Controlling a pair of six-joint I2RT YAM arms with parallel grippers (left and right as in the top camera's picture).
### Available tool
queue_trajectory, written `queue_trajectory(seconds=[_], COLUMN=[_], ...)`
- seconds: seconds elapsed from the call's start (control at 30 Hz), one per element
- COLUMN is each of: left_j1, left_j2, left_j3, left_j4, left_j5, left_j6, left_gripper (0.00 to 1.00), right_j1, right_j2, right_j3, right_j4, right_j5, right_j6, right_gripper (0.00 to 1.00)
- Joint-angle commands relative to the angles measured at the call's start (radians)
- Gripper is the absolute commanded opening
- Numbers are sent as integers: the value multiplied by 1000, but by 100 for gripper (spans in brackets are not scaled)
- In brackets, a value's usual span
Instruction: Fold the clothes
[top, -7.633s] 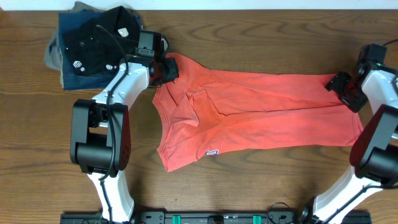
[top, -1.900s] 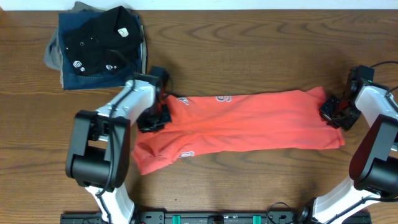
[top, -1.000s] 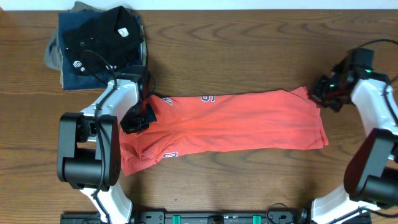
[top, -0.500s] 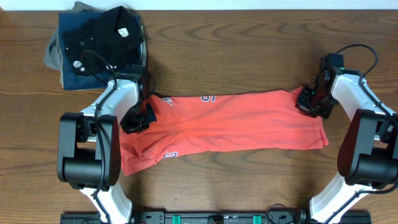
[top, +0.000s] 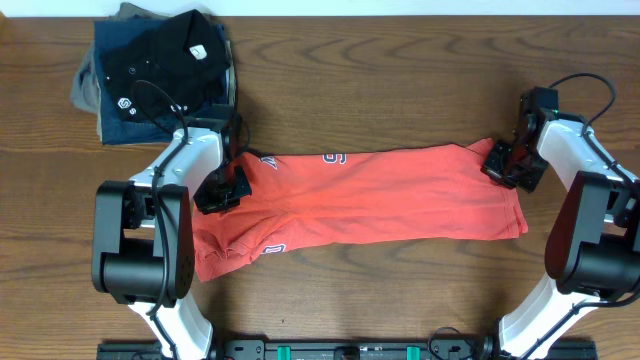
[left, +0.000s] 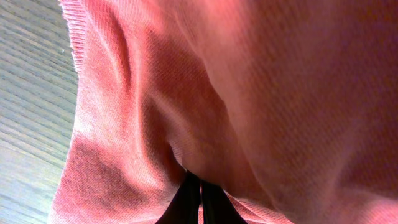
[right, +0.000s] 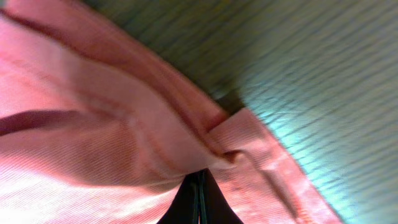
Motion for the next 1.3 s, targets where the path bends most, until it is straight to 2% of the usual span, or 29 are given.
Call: queue_trajectory(seconds=[0.0, 0.33, 0.5, 0.73, 0.9, 1.13, 1.27], left_j1=[9, 9, 9, 9, 9, 9, 9], left_j2=[-18, -18, -18, -18, -18, -18, -27], left_j3=[-11, -11, -11, -11, -11, -11, -11], left_j4=[5, 25, 24, 27, 27, 27, 27], left_j5=[-16, -16, -16, -16, -16, -16, -16], left_j6=[21, 21, 21, 21, 21, 21, 29], left_gripper=[7, 7, 7, 7, 7, 6, 6], right_j1=[-3, 50, 74, 69, 41, -16, -55], right_j2=[-67, -91, -37, 61, 82, 82, 80], right_j3=[28, 8, -12, -12, -11, 35, 103], right_j4=[-1, 31, 67, 79, 85, 36, -51], right_j5=[-82, -96, 8, 31, 164, 216, 210], right_j6=[-18, -37, 5, 5, 24, 24, 24], right_gripper=[1, 2, 4, 2, 1, 1, 1])
